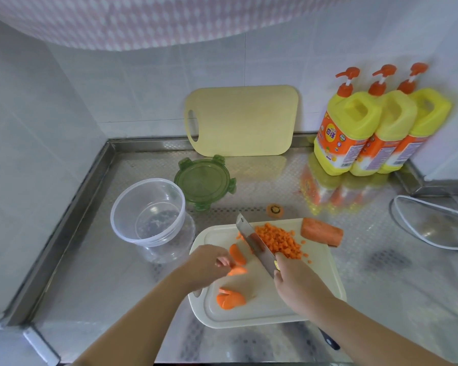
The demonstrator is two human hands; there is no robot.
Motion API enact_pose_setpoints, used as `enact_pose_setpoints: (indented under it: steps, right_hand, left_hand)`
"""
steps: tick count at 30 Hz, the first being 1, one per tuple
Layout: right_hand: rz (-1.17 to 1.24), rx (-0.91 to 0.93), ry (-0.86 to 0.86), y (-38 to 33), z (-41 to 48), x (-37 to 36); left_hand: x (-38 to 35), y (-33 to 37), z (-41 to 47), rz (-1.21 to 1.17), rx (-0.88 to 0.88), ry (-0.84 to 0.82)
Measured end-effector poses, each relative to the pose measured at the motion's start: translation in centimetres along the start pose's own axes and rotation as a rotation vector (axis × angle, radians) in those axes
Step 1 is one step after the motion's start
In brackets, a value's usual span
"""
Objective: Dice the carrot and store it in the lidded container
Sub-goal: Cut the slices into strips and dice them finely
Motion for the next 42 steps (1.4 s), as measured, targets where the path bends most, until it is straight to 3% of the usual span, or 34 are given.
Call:
enact_pose_setpoints:
  steps: [5,8,11,14,17,20,24,30,42]
  right_hand:
    - [0.003,-0.003,0.015,-0.1,0.3,0.2]
    - [-0.001,0.009,0.003,-0.5,0.4,0.3]
    - [0.014,0.017,0.009,-0.7,0.4,-0.1]
    - [0.009,0.043,0.035,-1.1,0.4,-0.3]
    - [-0.024,0.051,0.056,-1.6,0.5,-0.6]
    - [-0.04,0.044,0.05,-1.8,0.4,-1.0]
    - [-0.085,0.068,0.044,-2.2,-0.3,-1.5]
    - [-0.086,0.062,0.043,-2.4,-0.3,-1.6]
    - [-0.049,0.046,0.058,-2.4,0.0,-1.7]
  left_hand:
    - [1.1,1.4,1.0,0.172,-0.191,0.262]
    - [0.2,1.5,1.4,0.333,-0.237,0.256]
    - [-0.8,0.9,1.8,0.35,-0.23,0.184]
    - [-0.8,0.2,1.6,0.266,-0.157,0.246]
    - [-0.2,-0.6,1.1,0.019,0.057,0.415]
    - [-1.2,-0.7,1.1,-0.165,0.235,0.364]
    - [-2.1,-0.4,1.1,-0.345,0.328,0.398]
    - [-2.5,-0.8,1.2,-0.464,0.377,0.436]
    - [-2.4,-1.1,1.6,-0.452,0.373,0.432]
Point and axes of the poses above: each hand's wrist, its own z-axis towards the middle knuckle, its own x-axis out of the back of the hand, y = z × x, the point moved 5 cm from there along z, towards the middle knuckle, and after that the axes turned 8 degrees about -z, right-handed, at the moved point
